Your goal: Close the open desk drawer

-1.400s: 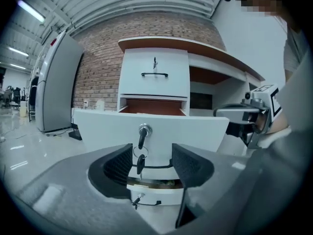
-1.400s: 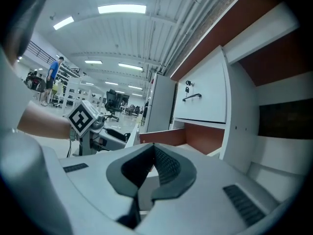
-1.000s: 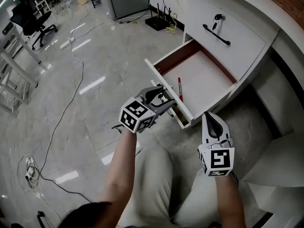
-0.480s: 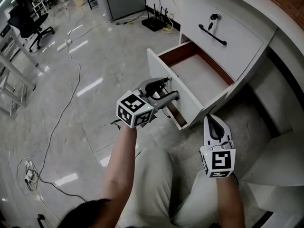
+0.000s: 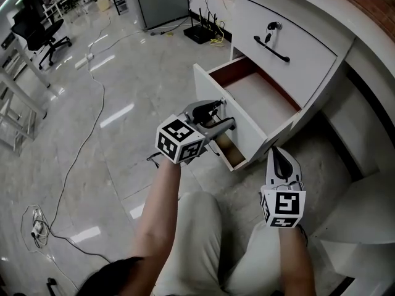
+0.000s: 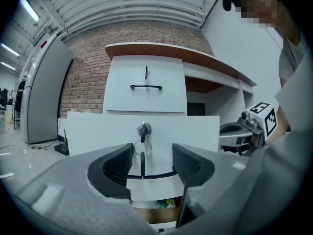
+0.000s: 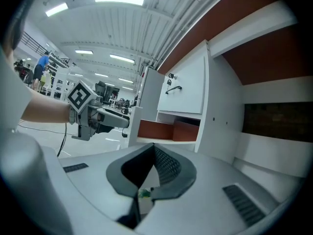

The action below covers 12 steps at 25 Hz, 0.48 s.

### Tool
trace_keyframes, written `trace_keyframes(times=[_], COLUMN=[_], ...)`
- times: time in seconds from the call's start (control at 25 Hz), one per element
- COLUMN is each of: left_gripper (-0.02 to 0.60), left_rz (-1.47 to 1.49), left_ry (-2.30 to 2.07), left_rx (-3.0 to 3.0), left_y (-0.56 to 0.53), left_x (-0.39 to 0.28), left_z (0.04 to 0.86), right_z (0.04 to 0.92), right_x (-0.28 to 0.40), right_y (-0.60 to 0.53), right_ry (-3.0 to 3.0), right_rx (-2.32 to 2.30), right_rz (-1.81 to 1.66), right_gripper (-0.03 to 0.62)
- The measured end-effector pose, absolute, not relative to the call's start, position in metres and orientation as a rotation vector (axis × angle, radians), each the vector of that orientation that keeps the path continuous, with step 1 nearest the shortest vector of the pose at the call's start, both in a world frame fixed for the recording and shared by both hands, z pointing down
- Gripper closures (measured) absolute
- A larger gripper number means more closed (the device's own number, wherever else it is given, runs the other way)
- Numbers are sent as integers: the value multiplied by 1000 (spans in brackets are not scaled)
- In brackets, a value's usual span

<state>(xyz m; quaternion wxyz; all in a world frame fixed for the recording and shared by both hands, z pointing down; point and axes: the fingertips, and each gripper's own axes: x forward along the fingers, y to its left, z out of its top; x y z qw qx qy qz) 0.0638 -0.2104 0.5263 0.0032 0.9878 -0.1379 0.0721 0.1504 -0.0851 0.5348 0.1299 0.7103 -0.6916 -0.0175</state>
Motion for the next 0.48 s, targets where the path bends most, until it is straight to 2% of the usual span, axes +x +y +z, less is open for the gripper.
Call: trace_keyframes(times=[0.48], left_gripper=[337], left_rz=[269], left_ry=[-437], left_rx=[3102], left_y=[-232], left_x=[118], left_z=[528], right_z=[511], right_x=[166], right_y=[-93], right_ry=[-1853], right_rx=[2131], right_rz=[-144], right_gripper=[583])
